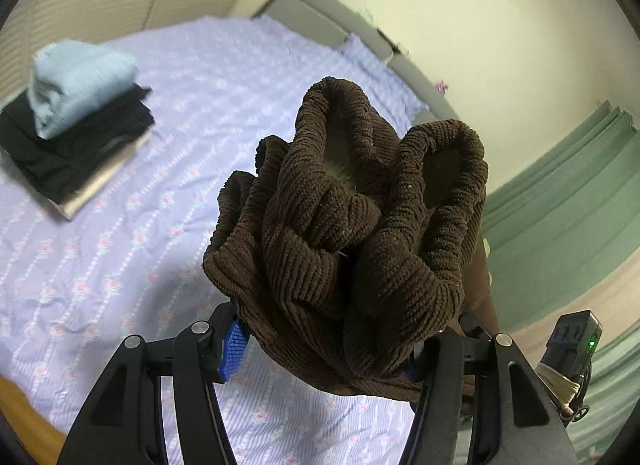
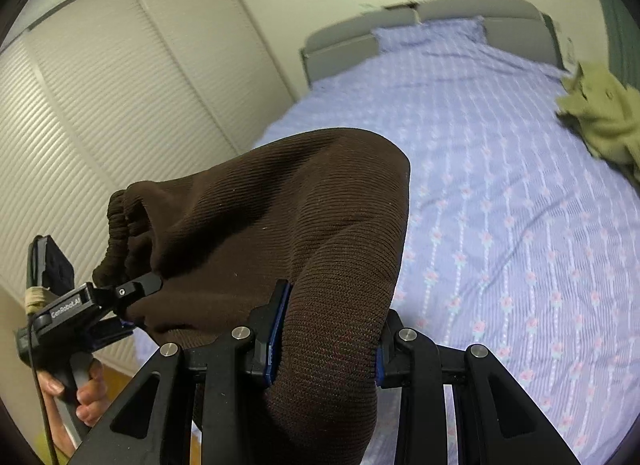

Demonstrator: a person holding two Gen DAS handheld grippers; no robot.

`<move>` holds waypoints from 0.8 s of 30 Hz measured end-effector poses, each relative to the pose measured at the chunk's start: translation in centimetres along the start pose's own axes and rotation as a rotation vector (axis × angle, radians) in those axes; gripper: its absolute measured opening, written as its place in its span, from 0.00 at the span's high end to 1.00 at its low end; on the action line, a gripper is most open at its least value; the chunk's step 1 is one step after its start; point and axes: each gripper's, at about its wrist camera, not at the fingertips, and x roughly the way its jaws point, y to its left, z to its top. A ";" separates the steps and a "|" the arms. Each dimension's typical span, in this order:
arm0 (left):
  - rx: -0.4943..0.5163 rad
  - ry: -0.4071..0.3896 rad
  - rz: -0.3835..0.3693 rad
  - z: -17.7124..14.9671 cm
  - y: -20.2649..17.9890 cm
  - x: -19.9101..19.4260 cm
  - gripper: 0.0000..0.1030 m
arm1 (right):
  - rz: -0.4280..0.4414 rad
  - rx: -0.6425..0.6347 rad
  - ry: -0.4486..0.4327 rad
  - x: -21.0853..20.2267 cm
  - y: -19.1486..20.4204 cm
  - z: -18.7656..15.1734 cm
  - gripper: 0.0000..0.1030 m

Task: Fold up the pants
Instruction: 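Lift the folded pants with both tools and carry them toward the clothes stack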

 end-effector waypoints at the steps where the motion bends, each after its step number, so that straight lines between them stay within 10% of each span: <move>1: -0.001 -0.015 0.004 0.2 0.3 -0.9 0.44 | 0.011 -0.012 -0.007 -0.3 0.9 0.1 0.67; 13: 0.012 -0.082 0.003 5.3 11.0 -10.2 0.44 | 0.054 -0.091 -0.044 3.2 13.5 -1.0 0.67; 24: 0.069 0.089 0.004 15.0 25.8 -14.6 0.44 | -0.030 0.010 -0.016 11.5 28.2 -4.3 0.67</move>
